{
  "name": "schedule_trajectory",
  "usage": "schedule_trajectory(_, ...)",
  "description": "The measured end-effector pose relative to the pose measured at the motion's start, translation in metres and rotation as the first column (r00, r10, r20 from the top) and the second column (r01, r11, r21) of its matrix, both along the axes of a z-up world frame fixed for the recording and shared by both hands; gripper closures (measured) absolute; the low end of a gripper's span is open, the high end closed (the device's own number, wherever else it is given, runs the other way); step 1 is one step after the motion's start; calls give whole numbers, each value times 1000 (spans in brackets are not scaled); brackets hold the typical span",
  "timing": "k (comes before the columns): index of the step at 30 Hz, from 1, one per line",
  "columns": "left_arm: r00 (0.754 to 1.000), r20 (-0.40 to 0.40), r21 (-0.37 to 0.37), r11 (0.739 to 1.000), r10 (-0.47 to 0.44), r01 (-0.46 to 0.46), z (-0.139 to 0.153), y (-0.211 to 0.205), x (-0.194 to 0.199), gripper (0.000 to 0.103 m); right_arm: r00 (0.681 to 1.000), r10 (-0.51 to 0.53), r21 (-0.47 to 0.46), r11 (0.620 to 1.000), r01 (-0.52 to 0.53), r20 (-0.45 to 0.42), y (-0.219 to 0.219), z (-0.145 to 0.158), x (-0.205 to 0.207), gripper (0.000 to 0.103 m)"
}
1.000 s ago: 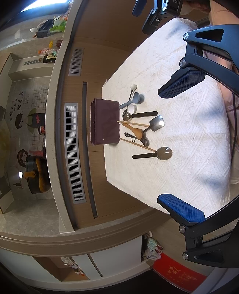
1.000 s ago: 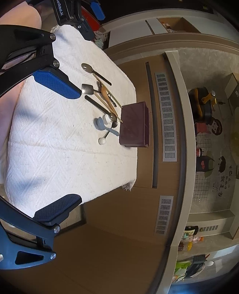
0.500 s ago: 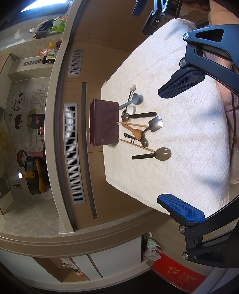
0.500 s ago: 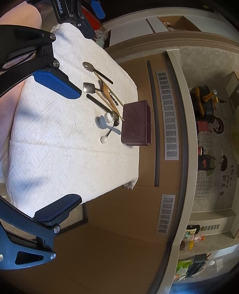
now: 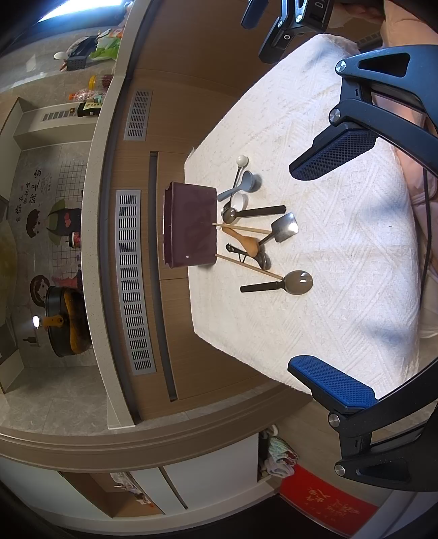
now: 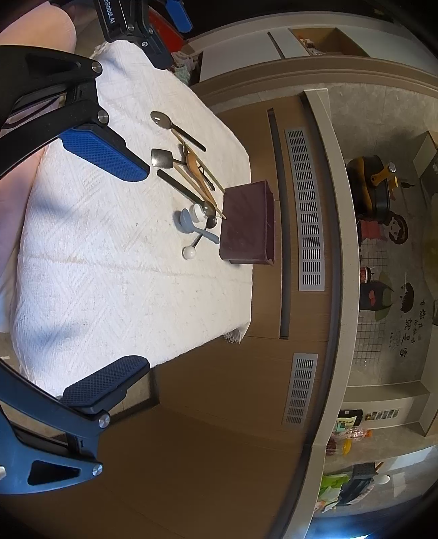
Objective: Organize utensils
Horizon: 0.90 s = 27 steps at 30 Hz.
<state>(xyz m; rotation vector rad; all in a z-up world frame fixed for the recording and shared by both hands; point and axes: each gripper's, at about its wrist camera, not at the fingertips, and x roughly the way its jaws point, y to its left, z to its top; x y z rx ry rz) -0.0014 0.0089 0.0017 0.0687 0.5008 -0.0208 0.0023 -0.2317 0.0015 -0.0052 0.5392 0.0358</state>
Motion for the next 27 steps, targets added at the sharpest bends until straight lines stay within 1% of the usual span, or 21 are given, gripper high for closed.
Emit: schedule_trajectory(27,1000,-3,-2,1000,0,0,0,1,-1,0,1000,-8,4,1000,8,-17,-3,0,2,0)
